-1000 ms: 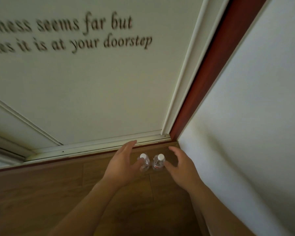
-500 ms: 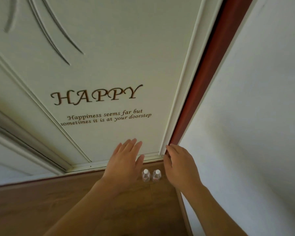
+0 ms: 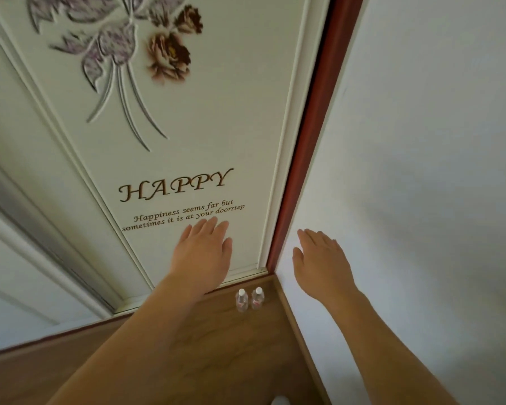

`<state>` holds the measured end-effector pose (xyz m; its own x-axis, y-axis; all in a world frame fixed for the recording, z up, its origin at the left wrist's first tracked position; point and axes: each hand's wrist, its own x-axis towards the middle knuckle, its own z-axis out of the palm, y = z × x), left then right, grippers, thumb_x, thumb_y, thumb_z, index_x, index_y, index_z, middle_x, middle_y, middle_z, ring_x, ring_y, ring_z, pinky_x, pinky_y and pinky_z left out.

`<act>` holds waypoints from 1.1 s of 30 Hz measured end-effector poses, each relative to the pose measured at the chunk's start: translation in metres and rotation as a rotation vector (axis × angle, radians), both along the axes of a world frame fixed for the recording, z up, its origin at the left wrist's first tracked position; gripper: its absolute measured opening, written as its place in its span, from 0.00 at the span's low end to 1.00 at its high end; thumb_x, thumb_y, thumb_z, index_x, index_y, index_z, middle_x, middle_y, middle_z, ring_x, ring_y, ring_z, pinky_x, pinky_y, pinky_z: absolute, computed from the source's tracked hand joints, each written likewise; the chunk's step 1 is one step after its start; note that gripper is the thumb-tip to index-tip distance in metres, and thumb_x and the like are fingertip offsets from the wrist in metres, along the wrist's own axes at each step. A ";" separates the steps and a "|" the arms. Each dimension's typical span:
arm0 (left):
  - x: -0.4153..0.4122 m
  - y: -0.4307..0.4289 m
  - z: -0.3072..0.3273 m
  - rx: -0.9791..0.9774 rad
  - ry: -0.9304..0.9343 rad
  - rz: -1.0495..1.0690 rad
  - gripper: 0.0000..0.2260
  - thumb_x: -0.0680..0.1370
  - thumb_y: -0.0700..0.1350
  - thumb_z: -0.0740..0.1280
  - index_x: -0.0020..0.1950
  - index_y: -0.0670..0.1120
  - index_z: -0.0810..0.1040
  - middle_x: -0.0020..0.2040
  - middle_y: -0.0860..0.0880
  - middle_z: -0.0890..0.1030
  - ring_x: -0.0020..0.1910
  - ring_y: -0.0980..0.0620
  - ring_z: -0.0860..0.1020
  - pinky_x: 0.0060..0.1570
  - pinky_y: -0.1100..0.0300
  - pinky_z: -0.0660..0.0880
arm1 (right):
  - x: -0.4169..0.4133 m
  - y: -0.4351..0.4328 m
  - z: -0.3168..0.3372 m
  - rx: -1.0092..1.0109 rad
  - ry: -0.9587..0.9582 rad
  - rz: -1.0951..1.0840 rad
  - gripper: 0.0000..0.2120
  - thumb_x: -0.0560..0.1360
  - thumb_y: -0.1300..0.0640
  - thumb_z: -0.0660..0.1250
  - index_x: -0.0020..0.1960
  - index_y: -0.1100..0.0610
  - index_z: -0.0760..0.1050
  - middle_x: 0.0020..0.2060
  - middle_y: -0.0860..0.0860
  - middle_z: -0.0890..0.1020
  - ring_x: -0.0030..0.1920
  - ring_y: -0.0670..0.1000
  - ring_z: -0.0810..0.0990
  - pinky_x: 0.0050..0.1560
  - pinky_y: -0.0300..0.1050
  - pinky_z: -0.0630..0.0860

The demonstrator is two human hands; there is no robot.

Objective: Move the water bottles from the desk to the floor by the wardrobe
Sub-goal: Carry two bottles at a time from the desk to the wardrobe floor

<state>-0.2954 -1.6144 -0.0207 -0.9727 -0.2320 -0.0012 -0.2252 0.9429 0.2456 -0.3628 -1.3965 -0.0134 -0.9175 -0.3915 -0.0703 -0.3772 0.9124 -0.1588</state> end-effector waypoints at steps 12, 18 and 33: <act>0.109 0.045 0.021 0.020 0.029 -0.341 0.23 0.86 0.51 0.50 0.81 0.47 0.60 0.80 0.47 0.63 0.79 0.48 0.60 0.78 0.51 0.54 | 0.185 0.058 0.024 0.007 0.054 -0.353 0.23 0.83 0.52 0.50 0.75 0.58 0.65 0.71 0.53 0.73 0.70 0.56 0.70 0.72 0.53 0.65; 0.152 0.107 0.024 0.031 0.048 -0.511 0.23 0.85 0.51 0.51 0.80 0.46 0.62 0.79 0.46 0.65 0.78 0.47 0.62 0.78 0.50 0.57 | 0.274 0.122 0.035 0.015 0.071 -0.543 0.22 0.83 0.52 0.48 0.72 0.58 0.67 0.67 0.52 0.75 0.66 0.55 0.71 0.69 0.52 0.66; 0.345 0.365 0.040 0.066 0.055 -1.026 0.24 0.86 0.52 0.51 0.81 0.47 0.59 0.81 0.47 0.62 0.80 0.47 0.60 0.78 0.52 0.55 | 0.565 0.325 0.046 -0.006 0.109 -1.036 0.24 0.84 0.49 0.49 0.78 0.54 0.59 0.76 0.51 0.66 0.77 0.53 0.60 0.78 0.55 0.54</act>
